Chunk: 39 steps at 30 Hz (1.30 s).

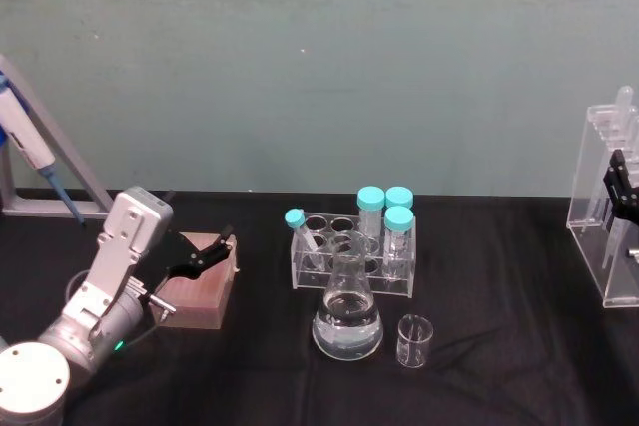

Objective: Place the experimental apparatus aside using one hand.

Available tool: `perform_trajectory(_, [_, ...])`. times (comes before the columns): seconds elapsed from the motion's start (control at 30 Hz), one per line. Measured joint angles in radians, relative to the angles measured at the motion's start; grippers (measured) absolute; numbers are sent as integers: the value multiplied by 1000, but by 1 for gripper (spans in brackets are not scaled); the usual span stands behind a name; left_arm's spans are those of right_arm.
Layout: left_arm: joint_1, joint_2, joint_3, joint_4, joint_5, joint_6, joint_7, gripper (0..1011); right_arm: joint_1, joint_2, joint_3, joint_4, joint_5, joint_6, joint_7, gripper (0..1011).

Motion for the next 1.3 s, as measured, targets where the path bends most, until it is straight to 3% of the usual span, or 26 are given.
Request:
perform_trajectory(0.57, [0,0,0,0,0,0,0,1000,10,15,33,36,35,-22,19,613])
perform_trajectory(1.3, [0,0,0,0,0,0,0,1000,30,17,43,71,37,-30,19,613])
